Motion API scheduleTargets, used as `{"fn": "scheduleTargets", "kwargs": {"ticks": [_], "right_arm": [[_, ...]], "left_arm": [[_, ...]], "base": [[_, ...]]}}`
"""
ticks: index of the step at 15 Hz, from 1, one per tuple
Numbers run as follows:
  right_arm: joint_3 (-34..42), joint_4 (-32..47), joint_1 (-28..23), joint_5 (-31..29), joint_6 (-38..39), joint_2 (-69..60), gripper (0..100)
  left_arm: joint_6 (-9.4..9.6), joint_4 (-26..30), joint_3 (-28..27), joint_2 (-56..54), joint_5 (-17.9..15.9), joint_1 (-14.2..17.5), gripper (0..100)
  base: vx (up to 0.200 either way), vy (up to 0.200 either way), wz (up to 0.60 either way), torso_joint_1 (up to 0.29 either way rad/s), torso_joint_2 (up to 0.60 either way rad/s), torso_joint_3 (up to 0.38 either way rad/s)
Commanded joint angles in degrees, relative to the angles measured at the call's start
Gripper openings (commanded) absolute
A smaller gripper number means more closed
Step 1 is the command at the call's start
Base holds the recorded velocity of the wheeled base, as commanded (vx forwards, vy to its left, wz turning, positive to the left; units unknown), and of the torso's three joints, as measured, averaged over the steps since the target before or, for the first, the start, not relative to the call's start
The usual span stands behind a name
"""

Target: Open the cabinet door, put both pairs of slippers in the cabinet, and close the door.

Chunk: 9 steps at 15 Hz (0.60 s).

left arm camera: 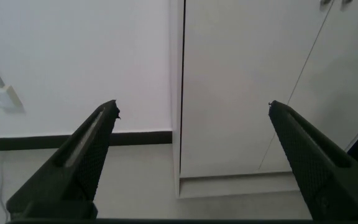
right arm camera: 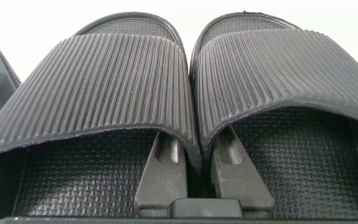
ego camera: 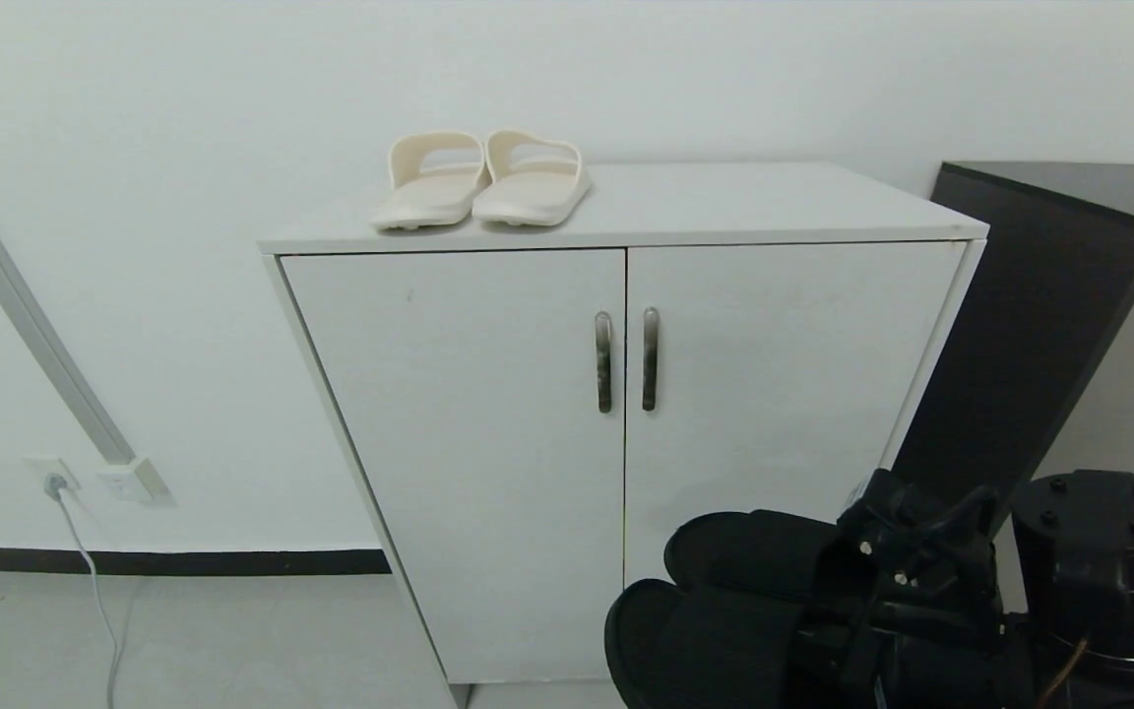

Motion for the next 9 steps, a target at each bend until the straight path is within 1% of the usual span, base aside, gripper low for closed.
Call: {"fn": "scheduleTargets", "kwargs": {"ticks": [1, 4, 5, 8, 9], "right_arm": [[0.2, 0.0, 0.0, 0.1, 0.0, 0.2, 0], [0.1, 0.0, 0.0, 0.0, 0.0, 0.1, 0], [0.2, 0.0, 0.0, 0.0, 0.0, 0.1, 0], [0.2, 0.0, 0.0, 0.0, 0.0, 0.2, 0], [0.0, 0.0, 0.0, 0.0, 0.0, 0.3, 0]], "left_arm": [[0.08, 0.1, 0.0, 0.1, 0.0, 0.0, 100], [0.08, 0.1, -0.1, 1.8, -0.5, -0.4, 100], [0.16, 0.1, -0.1, 2.0, -0.5, -0.7, 100], [-0.19, -0.1, -0.4, 1.8, 0.0, -0.7, 100], [0.08, -0.1, -0.4, 1.9, 0.2, -0.5, 100]], "base": [[0.0, 0.0, 0.0, -0.076, 0.44, 0.373], [0.0, 0.0, 0.0, -0.036, 0.43, 0.4], [0.0, 0.0, 0.0, 0.002, 0.28, 0.246], [0.0, 0.0, 0.0, 0.0, 0.0, 0.0], [0.0, 0.0, 0.0, 0.0, 0.0, 0.0]]}}
